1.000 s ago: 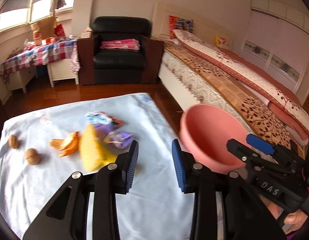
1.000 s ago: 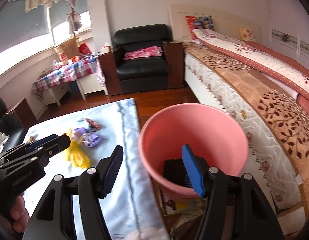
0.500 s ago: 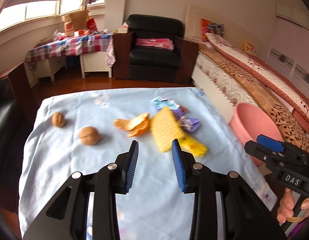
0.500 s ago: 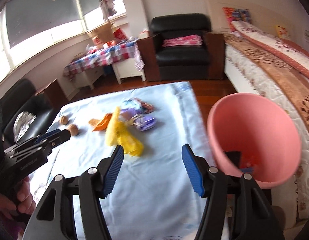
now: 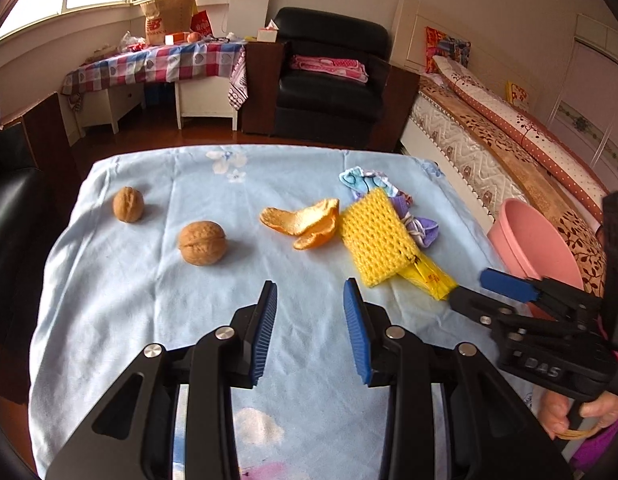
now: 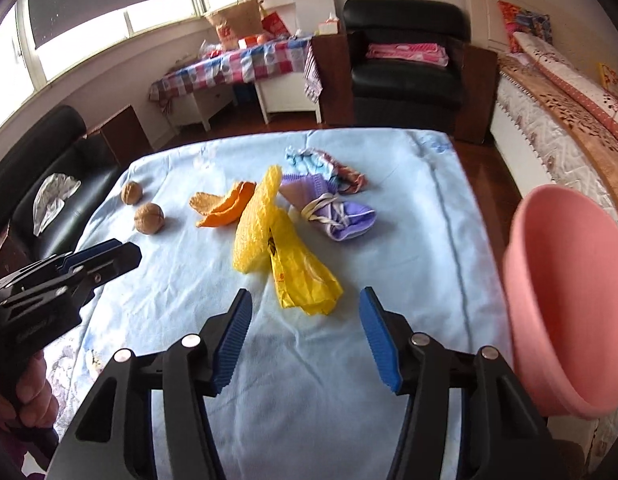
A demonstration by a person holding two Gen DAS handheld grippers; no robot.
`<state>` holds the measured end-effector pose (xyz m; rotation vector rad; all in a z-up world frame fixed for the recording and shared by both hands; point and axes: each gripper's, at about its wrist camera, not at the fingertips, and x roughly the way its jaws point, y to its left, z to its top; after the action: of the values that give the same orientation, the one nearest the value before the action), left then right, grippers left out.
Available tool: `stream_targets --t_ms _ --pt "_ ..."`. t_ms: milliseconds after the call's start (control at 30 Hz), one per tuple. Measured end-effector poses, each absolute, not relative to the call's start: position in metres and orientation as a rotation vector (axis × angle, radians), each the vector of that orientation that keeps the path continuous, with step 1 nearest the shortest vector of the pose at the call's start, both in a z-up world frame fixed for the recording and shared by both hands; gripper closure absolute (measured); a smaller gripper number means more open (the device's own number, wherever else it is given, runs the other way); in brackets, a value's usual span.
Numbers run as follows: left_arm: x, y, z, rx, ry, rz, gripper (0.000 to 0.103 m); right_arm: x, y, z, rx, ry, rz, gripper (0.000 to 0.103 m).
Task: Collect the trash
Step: 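Grasp the yellow plastic bag with the right tool while the left grasps the yellow foam net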
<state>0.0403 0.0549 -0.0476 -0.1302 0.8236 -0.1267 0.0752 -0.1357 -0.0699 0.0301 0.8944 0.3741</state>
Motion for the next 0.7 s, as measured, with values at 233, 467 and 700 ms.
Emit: stream_targets --t_ms 233,467,700 --pt "0.062 0.038 -0.049 -0.163 0.864 -0.203 0.069 0.102 -0.126 -0.089 0.022 0.961 0.387 0.068" --pt "0.094 0.014 -0.052 -0.197 0.917 -0.232 0.068 0.104 -0.127 -0.096 0.046 0.996 0.436 0.084" --pt "0.113 -0.005 -0.064 -0.156 0.934 -0.187 0.068 0.094 -0.142 -0.090 0.101 0.986 0.424 0.085"
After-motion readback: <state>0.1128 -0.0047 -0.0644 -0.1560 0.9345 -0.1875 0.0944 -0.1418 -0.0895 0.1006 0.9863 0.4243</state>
